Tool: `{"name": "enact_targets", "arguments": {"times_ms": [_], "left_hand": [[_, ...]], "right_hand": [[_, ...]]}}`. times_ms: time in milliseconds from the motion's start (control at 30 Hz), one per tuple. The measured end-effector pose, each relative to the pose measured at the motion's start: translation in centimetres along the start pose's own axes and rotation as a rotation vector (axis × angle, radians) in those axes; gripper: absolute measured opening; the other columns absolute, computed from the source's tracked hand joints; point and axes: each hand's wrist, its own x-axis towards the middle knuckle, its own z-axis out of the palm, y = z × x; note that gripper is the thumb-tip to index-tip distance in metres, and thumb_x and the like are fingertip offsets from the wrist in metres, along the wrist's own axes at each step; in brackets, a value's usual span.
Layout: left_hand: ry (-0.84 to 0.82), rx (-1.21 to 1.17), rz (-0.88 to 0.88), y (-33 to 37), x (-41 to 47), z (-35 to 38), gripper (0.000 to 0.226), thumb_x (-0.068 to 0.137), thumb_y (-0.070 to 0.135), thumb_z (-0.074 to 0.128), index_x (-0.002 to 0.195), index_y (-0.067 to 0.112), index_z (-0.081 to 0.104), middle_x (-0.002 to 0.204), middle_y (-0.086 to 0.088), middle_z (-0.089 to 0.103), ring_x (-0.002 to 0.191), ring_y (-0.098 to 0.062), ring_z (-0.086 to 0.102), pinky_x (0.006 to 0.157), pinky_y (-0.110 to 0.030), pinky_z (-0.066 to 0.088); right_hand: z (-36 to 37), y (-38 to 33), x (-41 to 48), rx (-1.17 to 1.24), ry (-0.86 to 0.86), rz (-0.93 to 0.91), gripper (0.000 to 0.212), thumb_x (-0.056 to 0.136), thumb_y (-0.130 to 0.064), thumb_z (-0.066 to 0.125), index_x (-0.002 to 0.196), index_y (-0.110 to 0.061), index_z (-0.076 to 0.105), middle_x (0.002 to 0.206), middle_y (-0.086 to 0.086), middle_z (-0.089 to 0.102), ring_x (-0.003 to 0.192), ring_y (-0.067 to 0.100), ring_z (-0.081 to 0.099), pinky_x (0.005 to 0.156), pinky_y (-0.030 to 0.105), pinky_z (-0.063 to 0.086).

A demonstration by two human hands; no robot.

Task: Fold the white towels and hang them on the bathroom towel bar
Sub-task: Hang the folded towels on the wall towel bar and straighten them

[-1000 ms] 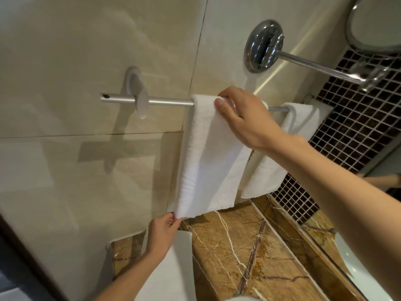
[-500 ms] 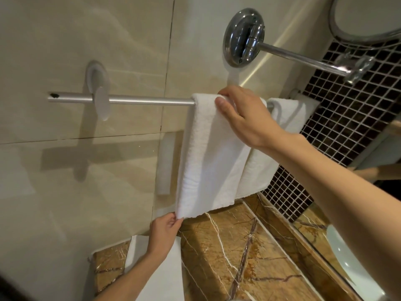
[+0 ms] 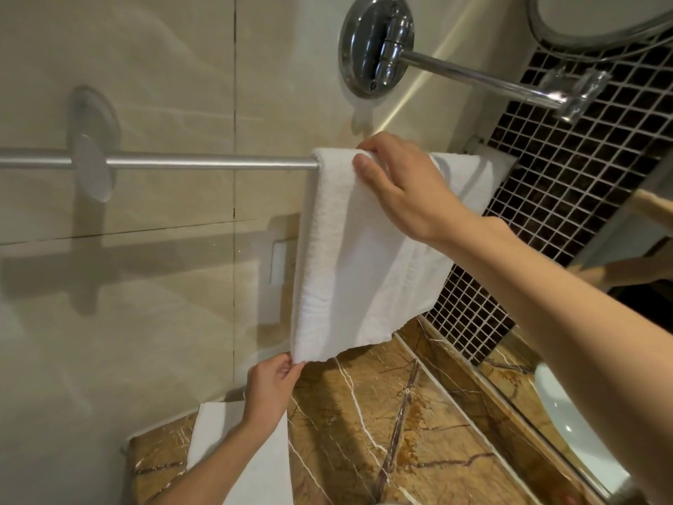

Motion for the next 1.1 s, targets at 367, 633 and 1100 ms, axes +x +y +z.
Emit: {"name": "enact_targets", "arguments": {"times_ms": [367,633,1100], "left_hand": [[-0.042,-0.045,-0.011,1.2,0.3,-1.3,0.023,0.076,0.011,0.077,0.082,0.033,0.07,0.077,0.016,0.073,0.075,-0.006,0.07,0.07,-0.013,0.053],[-0.035,-0.018,-0.097,2.4,-1.9,-3.8,0.039,0.078,0.016,0.077,0.115,0.008,0.067,0.102,-0.002,0.071,0.088,-0.004,0.066,0.083,-0.02,0.051],[-0.011,0.19,-0.146,4.1,-17.6,-12.4,0.033,0.085,0.029,0.068,0.116,0.018,0.066,0.113,0.006,0.065,0.095,-0.007,0.061,0.072,-0.016,0.048]], "right_hand": [[0.5,-0.3,-0.3,-0.063,0.019,0.027,0.045,0.096,-0.043,0.029,0.117,-0.015,0.057,0.108,0.011,0.061,0.103,0.031,0.052,0.093,0.045,0.038],[0.7,-3.0,-6.1,0.019,0.034,0.148,0.049,0.101,-0.036,0.039,0.146,-0.019,0.035,0.155,0.015,0.024,0.142,0.027,0.02,0.111,0.033,0.016],[8.1,-9.2,-26.0,0.001,-0.487,0.321,0.057,0.095,-0.036,0.044,0.148,-0.021,0.028,0.148,0.007,0.038,0.132,0.022,0.04,0.106,0.036,0.036]]}}
